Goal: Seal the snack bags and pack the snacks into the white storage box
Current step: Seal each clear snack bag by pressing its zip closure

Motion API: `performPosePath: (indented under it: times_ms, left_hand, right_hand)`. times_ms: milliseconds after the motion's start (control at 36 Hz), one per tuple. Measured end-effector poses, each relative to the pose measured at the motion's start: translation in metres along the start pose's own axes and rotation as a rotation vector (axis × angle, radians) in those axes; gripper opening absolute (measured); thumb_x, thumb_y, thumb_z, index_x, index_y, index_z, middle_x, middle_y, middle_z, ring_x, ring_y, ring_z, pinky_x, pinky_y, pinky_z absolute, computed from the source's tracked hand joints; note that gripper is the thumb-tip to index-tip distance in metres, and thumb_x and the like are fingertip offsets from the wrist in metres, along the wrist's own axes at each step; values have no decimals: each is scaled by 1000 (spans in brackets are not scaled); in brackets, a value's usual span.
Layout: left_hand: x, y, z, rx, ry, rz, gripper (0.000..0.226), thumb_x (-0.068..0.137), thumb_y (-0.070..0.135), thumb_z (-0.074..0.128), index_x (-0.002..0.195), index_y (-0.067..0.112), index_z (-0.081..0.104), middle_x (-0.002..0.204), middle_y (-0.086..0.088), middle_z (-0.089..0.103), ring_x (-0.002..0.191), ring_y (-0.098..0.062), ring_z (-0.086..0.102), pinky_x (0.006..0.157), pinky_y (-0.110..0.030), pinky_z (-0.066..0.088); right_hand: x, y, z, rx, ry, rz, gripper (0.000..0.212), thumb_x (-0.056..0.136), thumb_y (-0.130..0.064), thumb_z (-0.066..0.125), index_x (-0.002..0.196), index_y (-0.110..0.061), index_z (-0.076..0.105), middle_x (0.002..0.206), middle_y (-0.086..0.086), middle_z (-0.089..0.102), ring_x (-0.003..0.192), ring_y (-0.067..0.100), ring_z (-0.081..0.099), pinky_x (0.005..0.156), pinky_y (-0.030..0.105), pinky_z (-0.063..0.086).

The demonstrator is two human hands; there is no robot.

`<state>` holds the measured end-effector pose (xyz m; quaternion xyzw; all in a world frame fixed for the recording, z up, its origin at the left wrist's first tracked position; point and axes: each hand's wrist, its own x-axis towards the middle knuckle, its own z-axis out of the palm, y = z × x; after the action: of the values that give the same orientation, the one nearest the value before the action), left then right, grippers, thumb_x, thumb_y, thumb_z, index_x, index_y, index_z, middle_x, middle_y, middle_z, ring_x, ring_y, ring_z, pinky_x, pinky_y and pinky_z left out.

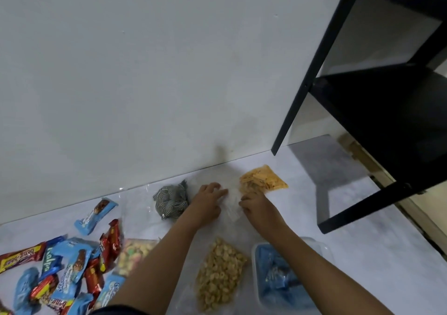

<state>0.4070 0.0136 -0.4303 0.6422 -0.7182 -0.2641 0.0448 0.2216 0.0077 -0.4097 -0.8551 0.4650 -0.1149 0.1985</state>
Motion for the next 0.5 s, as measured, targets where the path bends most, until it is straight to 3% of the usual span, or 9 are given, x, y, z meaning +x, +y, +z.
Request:
performPosePath:
  times_ms: [83,167,250,333,444,500]
  left_hand:
    - [-4,2,-2,-50,13,-6,53,82,17,50,134,18,47,138,-9,42,125,-31,37,106,-33,32]
    - [-10,5,-7,-238,146,30,31,85,18,55,112,10,65,115,-12,61,107,-29,55,96,-28,40]
    - [-24,17,-31,-541,265,-36,12,86,13,64,93,7,71,95,-3,67,88,-9,63,82,-16,43]
    - [-36,31,-61,-743,329,-41,3,81,12,70,80,13,72,79,5,71,72,9,61,73,-13,48]
    - [-57,52,-103,-850,377,30,12,80,11,70,74,21,72,70,6,72,72,-3,66,72,-13,49]
    - [-70,61,-123,-875,401,64,10,80,12,70,76,20,72,70,3,72,72,-7,67,73,-15,51]
  right_hand:
    - [0,-4,-15,177,89,41,16,84,-6,58,89,-3,73,94,12,71,91,25,62,78,29,48]
    - [-2,-8,-36,343,159,111,12,84,-7,64,91,-4,73,93,7,73,86,15,64,78,16,46]
    - [-5,-11,-60,430,190,142,10,85,-8,65,90,-6,73,90,1,71,80,8,60,72,3,41]
    - [-10,-16,-89,569,181,210,13,89,-13,59,82,-18,69,83,-6,67,74,0,57,69,9,43]
    - [-17,-37,-126,699,191,234,11,91,-11,56,84,-12,65,79,3,69,70,-3,63,67,23,49]
    - [-21,-51,-145,727,179,199,9,92,-15,55,86,-14,61,78,7,71,70,5,66,58,23,48]
